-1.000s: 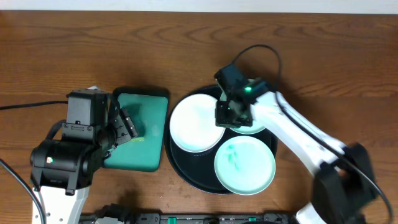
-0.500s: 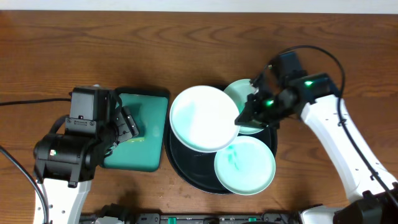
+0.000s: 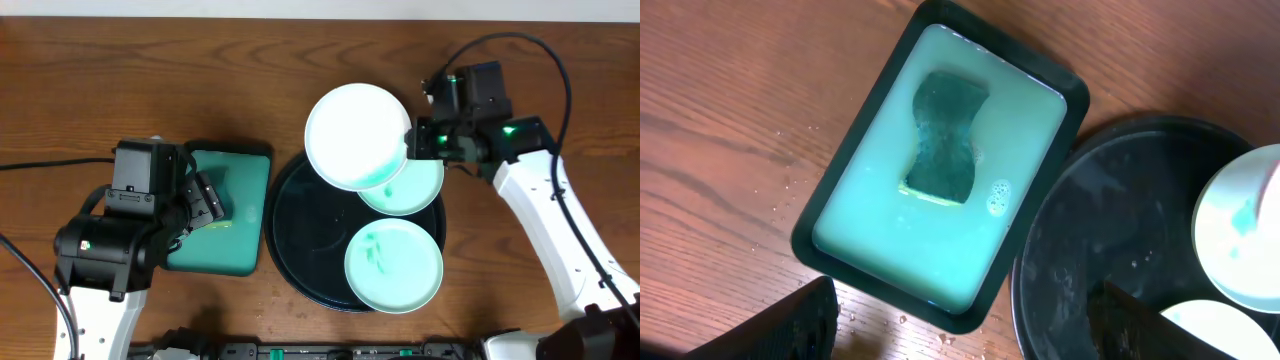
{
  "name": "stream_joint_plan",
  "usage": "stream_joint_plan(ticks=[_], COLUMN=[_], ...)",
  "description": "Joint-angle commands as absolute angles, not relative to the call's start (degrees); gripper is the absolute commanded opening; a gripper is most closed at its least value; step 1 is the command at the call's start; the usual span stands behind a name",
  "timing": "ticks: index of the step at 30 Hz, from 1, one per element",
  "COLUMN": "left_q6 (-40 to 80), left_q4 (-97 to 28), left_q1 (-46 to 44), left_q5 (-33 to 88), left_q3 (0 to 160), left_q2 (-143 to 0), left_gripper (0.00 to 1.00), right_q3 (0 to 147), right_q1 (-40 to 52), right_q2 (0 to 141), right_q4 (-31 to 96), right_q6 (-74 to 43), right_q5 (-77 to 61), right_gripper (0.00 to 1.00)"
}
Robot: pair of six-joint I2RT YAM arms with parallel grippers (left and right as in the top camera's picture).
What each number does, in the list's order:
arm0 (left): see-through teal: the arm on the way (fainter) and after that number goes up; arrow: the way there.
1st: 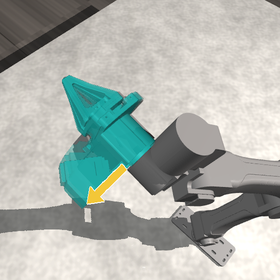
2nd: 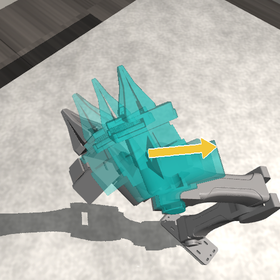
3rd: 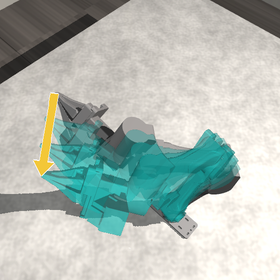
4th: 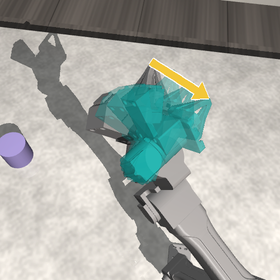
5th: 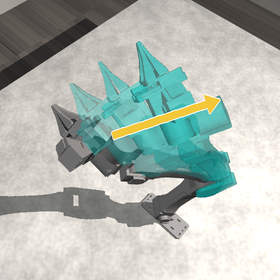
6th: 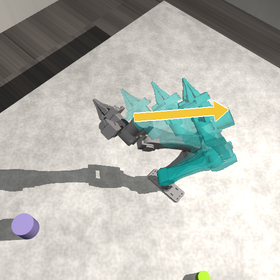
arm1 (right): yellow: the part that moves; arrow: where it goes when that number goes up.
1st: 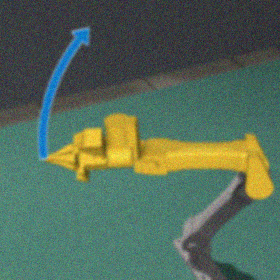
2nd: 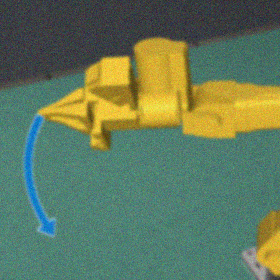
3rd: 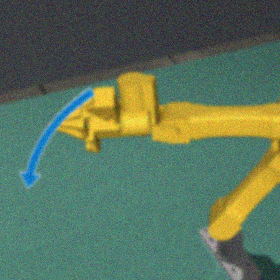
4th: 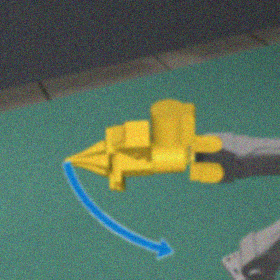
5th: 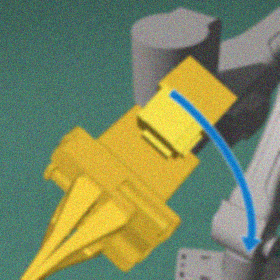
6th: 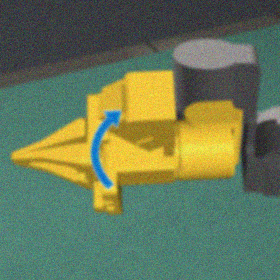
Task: Clean dirty plates on tray and stack at the side
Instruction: 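Lift the white plate with the right gripper and tilt it over the tray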
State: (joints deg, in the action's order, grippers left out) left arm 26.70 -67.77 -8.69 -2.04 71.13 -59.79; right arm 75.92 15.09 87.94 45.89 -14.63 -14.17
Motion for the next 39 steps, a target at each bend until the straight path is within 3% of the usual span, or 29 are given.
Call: stream_joint_plan(ticks=[1,15,20,32,39], left_q6=[26.06,25.26,25.28,25.28,25.28], left_q4=[-68.03,-67.94,-67.90,-67.90,-67.90], left_q1=[-8.78,-8.78,-8.78,-8.78,-8.78], left_q5=[-2.15,-2.15,-2.15,-2.15,-2.15], left_q3=[71.50,71.48,71.50,71.48,71.50], left_q2=[-59.86,-59.88,-59.88,-59.88,-59.88], left_gripper=[0.80,0.80,0.80,0.80,0.80], right_q3=[75.96,75.96,75.96,75.96,75.96], right_q1=[20.12,44.36,51.55,62.17,63.09], right_q2=[86.96,86.96,86.96,87.00,87.00], right_q4=[45.32,48.90,48.84,49.78,49.76], right_q6=[-11.68,-11.66,-6.39,-2.39,-0.30], right_q5=[-2.90,45.67,59.31,77.62,79.70], right_gripper=[0.01,0.01,0.02,0.01,0.01])
